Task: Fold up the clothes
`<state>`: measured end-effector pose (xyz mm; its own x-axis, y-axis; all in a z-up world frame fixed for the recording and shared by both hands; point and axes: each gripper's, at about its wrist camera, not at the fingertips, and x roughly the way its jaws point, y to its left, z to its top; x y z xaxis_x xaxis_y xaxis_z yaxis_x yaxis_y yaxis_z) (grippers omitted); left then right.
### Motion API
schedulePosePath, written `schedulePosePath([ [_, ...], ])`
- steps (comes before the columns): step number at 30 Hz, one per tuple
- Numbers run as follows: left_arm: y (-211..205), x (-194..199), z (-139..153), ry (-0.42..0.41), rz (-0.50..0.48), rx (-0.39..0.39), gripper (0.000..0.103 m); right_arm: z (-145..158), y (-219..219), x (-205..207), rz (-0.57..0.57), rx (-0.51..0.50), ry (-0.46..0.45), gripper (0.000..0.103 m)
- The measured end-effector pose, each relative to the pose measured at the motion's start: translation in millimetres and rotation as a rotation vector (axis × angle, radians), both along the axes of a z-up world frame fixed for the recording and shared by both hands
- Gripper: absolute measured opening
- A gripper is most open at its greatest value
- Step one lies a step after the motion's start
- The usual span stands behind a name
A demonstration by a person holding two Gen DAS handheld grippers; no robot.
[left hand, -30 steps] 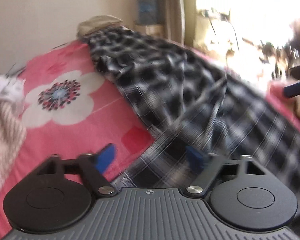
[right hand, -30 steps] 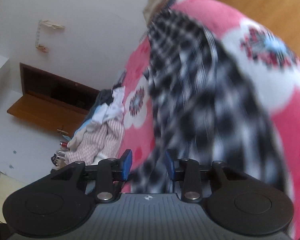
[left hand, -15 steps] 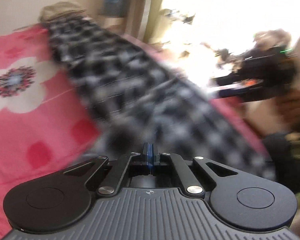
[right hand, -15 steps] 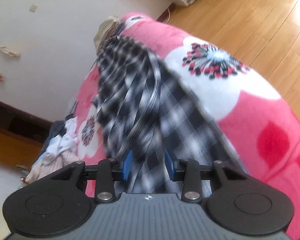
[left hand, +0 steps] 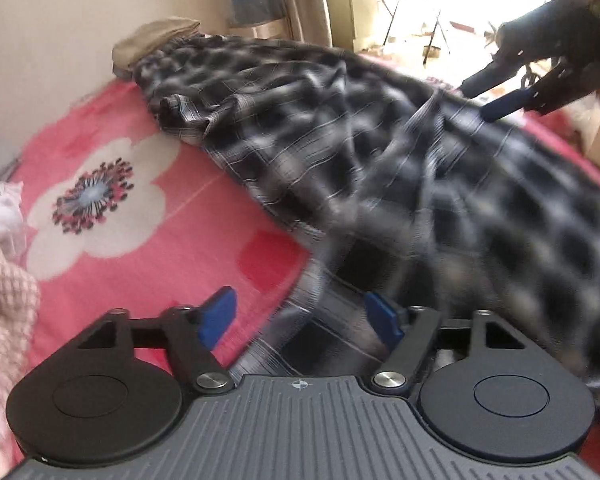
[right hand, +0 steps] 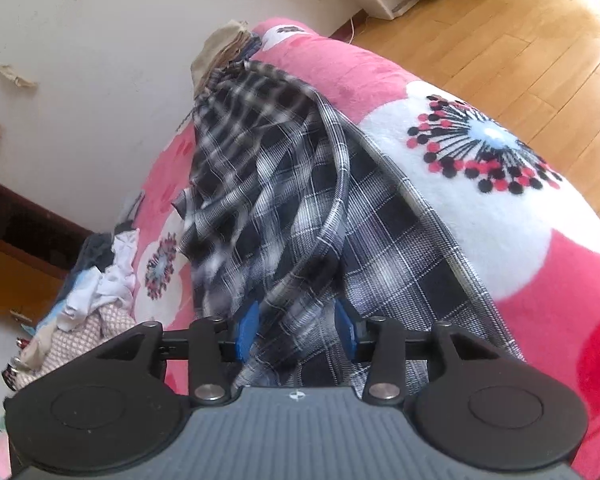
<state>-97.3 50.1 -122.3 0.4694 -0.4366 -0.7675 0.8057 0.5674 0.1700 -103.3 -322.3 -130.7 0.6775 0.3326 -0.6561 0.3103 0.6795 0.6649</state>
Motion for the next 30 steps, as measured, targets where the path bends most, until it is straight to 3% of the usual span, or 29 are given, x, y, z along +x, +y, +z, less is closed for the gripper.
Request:
schedulePosePath([
  [3,-7.7,8.7,-16.7,-0.006,-0.048,0.048,0.077,-8.1,-1.6,1.6,0.007,0.001,0.033,0.045],
  [5,-7.0,11.4,-16.6,0.046,-0.073,0.013,0.054,-10.0,-4.0,1.9,0.0,-0.002,0.042,0.045],
  [7,-6.9,9.2,-13.4,0.071,-0.087,-0.003,0.023,-10.5,-6.5,1.9,-0.009,-0.007,0.046,0.045],
  [9,-6.1,5.1,-5.7,0.113,-0.086,-0.023,0.004,-9.2,-9.0,2.1,-0.019,-0.015,0.042,0.045],
  [12,1.4,-7.2,14.9,0.224,-0.081,-0.135,0.003,-7.3,-12.7,5.2,-0.031,-0.029,0.037,0.045],
  [16,-3.7,-33.5,45.2,0.33,-0.169,-0.248,0.002,-4.5,-13.7,14.2,-0.037,-0.049,0.029,0.046],
  [19,-15.0,-54.9,57.5,0.387,-0.274,-0.287,0.002,-3.6,-12.1,22.5,-0.043,-0.063,0.025,0.051],
  [21,-22.1,-67.0,60.4,0.437,-0.328,-0.31,0.002,-4.0,-10.7,28.0,-0.04,-0.081,0.026,0.06],
  [26,-46.5,-87.3,59.1,0.584,-0.444,-0.373,0.001,-7.8,-6.7,36.6,-0.023,-0.148,0.049,0.061],
  [30,-65.3,-105.5,63.2,0.543,-0.554,-0.366,0.001,-11.8,-3.8,29.4,-0.004,-0.199,0.058,0.049],
])
